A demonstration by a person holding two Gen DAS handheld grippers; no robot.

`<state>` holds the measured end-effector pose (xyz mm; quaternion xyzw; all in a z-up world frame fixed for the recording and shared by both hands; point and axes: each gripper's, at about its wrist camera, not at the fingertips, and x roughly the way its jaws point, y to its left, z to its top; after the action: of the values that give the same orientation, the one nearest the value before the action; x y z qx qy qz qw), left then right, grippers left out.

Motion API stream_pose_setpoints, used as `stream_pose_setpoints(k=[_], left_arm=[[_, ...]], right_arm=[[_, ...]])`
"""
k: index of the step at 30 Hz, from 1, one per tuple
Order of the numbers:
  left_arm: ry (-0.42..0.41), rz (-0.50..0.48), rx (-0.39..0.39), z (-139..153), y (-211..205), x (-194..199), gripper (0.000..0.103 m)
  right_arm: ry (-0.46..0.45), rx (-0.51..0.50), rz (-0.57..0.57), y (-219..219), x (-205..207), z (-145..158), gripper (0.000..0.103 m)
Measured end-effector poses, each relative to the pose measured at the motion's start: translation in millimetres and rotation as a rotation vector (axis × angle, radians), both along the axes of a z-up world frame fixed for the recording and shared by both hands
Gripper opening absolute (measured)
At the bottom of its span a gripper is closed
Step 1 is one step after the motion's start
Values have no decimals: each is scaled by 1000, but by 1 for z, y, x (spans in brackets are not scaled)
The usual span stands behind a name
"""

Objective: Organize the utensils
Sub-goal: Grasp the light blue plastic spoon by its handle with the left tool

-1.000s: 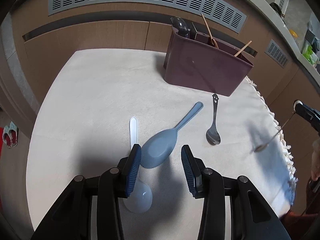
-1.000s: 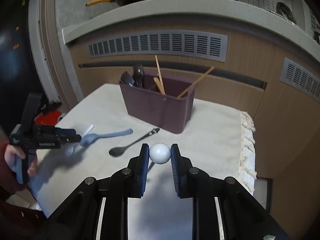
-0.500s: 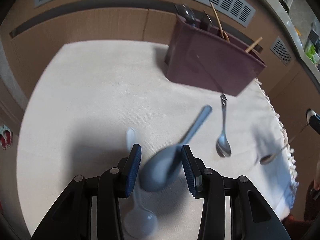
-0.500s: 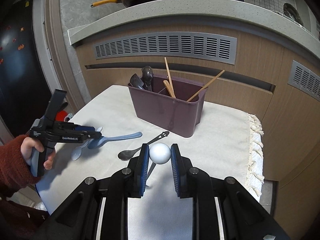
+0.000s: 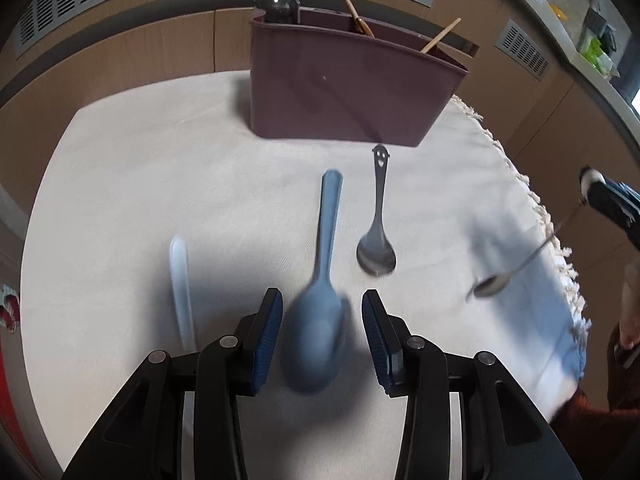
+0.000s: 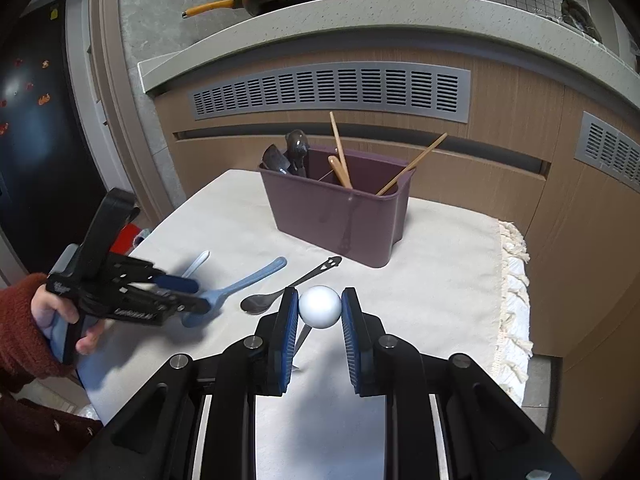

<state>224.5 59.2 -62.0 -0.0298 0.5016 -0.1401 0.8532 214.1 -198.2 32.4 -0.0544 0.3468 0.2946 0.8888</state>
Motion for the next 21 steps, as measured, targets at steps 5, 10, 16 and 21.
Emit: stream_pose_setpoints(k=[5, 10, 16, 21], left_arm=[[15, -31, 44, -1, -17, 43, 39], [45, -36, 79, -10, -36, 81, 31], [2, -15, 120, -13, -46, 87, 15], [-35, 9, 34, 0, -37, 68, 15]], right_arm=[[0, -11, 6, 2, -2, -4, 20], [-17, -2, -5, 0, -1, -4, 20], [-23, 14, -26, -3, 4, -5, 20], [-30, 11, -33, -4, 4, -4, 20]])
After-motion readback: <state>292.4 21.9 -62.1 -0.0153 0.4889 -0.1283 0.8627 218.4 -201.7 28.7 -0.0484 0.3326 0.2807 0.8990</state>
